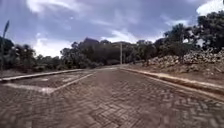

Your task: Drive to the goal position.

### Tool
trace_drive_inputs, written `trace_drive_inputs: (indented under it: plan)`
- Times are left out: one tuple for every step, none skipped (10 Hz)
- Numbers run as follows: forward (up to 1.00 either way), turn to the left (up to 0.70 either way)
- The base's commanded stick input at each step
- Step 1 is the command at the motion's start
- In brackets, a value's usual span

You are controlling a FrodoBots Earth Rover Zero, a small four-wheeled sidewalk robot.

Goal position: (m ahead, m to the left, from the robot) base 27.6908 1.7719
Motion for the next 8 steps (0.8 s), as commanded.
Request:
trace_drive_inputs:
  plan:
    - [1.0,0.0]
    - [1.0,0.0]
    - [1.0,0.0]
    - [1.0,-0.17]
    - [1.0,-0.27]
    - [1.0,-0.08]
    - [1.0,0.0]
    - [1.0,0.0]
